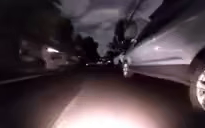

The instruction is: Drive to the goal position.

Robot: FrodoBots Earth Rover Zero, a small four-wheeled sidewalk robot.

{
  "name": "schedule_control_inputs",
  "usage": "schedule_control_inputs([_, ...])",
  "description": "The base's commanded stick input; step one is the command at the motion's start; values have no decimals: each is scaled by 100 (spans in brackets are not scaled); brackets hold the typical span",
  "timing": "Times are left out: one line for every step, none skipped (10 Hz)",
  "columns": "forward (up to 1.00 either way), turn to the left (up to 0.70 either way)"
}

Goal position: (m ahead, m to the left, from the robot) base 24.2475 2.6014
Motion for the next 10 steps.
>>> schedule_control_inputs([100,27])
schedule_control_inputs([100,17])
schedule_control_inputs([100,4])
schedule_control_inputs([100,0])
schedule_control_inputs([100,0])
schedule_control_inputs([100,0])
schedule_control_inputs([100,0])
schedule_control_inputs([100,27])
schedule_control_inputs([100,27])
schedule_control_inputs([100,0])
